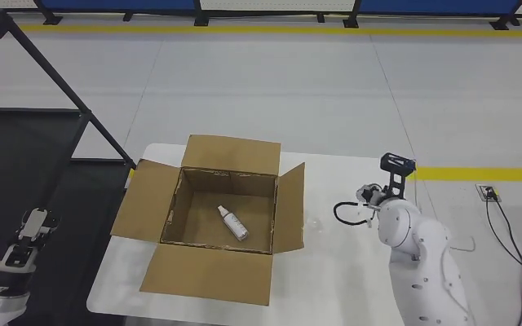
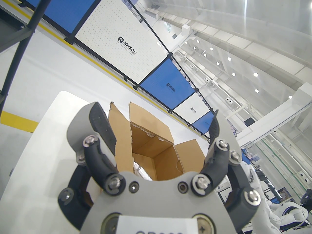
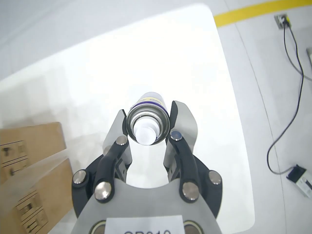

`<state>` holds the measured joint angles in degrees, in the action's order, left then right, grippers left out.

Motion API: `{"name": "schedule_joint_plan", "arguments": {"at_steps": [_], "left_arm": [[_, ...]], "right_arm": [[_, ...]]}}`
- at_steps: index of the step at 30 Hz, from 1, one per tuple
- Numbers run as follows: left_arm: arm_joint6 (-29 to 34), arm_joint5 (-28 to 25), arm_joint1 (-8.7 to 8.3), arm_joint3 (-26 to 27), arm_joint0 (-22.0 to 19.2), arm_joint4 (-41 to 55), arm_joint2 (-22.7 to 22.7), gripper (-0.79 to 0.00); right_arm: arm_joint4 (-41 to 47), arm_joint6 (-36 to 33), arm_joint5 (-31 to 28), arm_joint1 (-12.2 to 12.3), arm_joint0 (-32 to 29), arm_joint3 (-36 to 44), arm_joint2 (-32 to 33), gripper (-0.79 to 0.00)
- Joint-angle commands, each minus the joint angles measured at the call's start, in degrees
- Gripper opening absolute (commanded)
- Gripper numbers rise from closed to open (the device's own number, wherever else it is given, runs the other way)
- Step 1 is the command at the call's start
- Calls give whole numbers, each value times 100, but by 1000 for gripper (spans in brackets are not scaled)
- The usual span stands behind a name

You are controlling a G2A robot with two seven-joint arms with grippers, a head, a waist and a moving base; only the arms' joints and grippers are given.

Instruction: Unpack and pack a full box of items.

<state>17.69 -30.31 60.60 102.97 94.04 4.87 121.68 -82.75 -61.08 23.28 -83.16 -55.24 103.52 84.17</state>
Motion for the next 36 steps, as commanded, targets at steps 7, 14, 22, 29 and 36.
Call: {"name": "schedule_joint_plan", "arguments": {"at_steps": [7, 14, 22, 29, 36], "left_arm": [[0, 0, 0, 0, 0, 0, 0, 0], [0, 0, 0, 0, 0, 0, 0, 0], [0, 0, 0, 0, 0, 0, 0, 0], [0, 0, 0, 0, 0, 0, 0, 0], [0, 0, 0, 0, 0, 0, 0, 0]], "right_arm": [[-632, -160, -443, -147, 547, 1365, -1761, -785], [784, -303, -1291, -441, 1806, 4, -3018, -785], [1832, -396, -1204, -986, 3207, -3159, -4151, -785], [2530, 23, -1207, -1477, 3772, -5081, -4689, -785], [2745, 289, -1167, -1882, 4050, -6168, -5029, -616]]}}
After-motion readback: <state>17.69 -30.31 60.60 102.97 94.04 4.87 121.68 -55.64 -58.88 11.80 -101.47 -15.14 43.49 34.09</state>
